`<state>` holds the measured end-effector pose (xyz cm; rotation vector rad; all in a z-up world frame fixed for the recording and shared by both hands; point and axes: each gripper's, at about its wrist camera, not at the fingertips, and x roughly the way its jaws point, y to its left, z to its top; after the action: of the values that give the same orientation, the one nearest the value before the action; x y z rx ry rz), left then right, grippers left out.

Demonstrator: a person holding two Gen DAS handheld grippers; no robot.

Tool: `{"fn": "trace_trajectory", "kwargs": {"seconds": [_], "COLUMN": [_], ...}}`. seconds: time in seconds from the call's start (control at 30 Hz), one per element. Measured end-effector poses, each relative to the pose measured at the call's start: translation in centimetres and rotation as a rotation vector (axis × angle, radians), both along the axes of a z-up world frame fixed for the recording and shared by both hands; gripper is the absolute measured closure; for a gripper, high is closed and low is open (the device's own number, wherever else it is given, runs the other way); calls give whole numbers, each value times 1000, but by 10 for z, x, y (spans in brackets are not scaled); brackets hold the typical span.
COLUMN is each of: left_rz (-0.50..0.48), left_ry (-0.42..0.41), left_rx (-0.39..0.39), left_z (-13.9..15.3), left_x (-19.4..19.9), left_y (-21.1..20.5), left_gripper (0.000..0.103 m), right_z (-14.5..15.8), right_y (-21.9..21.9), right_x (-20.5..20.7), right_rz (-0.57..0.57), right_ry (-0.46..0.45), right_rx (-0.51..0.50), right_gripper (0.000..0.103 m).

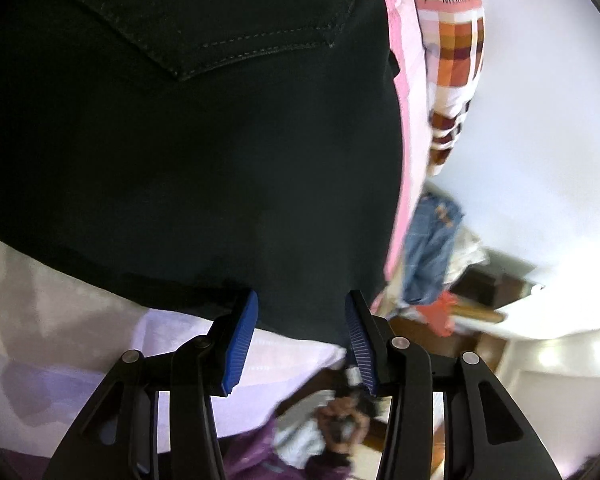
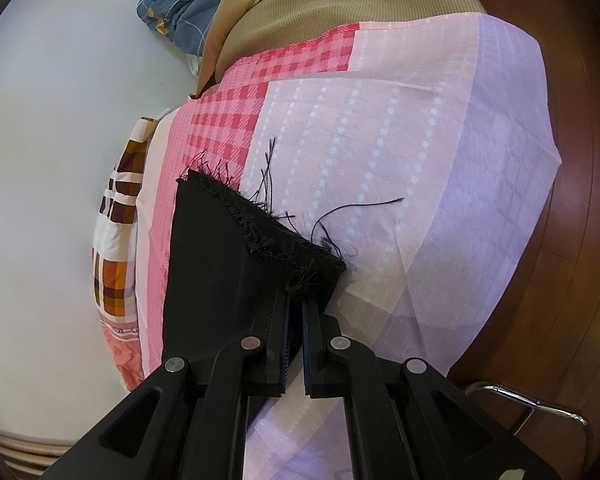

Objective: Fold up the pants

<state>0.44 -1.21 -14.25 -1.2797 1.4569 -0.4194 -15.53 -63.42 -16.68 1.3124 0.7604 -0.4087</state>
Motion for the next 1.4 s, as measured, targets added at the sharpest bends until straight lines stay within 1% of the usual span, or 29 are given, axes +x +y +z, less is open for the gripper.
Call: {"fn": "trace_trajectory", "kwargs": {"seconds": [0.07, 0.17, 0.2, 0.27, 0.37, 0.47, 0.53, 0.63, 0.7, 0.77, 0.8, 0.87, 0.9, 0.93, 0.97, 1.07, 1.17, 1.23, 1.3, 1.33, 1.4], "left_rz": [-4, -21, -39, -52, -20, -8, 34, 53, 74, 56, 33, -1, -23, -39, -60, -104, -133, -155, -191, -205, -223], "left_ry": [8, 77, 80, 71, 85, 70, 51, 20, 14, -5, -25, -44, -51, -57, -67, -102, -133, -176, -246, -268, -289], "left_rx": [46, 36, 63, 71, 66, 81, 58, 79, 64, 78, 102, 136, 151, 165, 187, 229, 250, 270, 302, 310, 312], "left_z": [0, -6, -5, -3, -5, -2, -1, 1, 0, 2, 4, 7, 7, 8, 9, 11, 17, 26, 42, 48, 55], "left_x": [0, -7, -8, -6, -1, 3, 4, 5, 3, 5, 6, 7, 8, 8, 8, 10, 9, 9, 7, 7, 4], "left_y": [6, 1, -2, -6, -6, -8, -6, -3, -1, -4, -6, -8, -10, -11, -14, -17, -20, -22, -25, -26, -26], "left_gripper": [57, 55, 55, 55, 54, 54, 53, 53, 53, 53, 54, 59, 69, 86, 92, 96, 98, 98, 98, 98, 98], "right_z": [0, -2, -2, -2, -2, -3, -3, -3, -3, -3, -3, -2, -1, 0, 1, 3, 3, 5, 8, 9, 13], "right_y": [0, -1, -1, -2, -2, -1, -1, 0, 0, 0, 0, 1, 1, 1, 2, 3, 1, -1, -4, -5, -8], "right_x": [0, -2, -1, -1, -1, -2, -3, -4, -4, -4, -4, -5, -5, -5, -4, -4, -7, -9, -12, -13, -15], "right_rz": [-4, -6, -6, -4, -5, -6, -8, -10, -11, -9, -7, -2, -1, -1, 5, 13, 7, 2, -6, -12, -21], "right_ry": [-3, -5, -5, -4, -6, -9, -11, -13, -14, -14, -15, -15, -16, -17, -16, -24, -39, -41, -45, -47, -51], "right_rx": [7, 13, 11, 11, 16, 19, 22, 25, 26, 23, 21, 14, 8, 4, -7, -18, -11, -19, -24, -26, -43], "right_gripper": [100, 100, 100, 100, 100, 100, 100, 100, 100, 100, 100, 100, 100, 99, 99, 99, 100, 100, 100, 100, 100]}}
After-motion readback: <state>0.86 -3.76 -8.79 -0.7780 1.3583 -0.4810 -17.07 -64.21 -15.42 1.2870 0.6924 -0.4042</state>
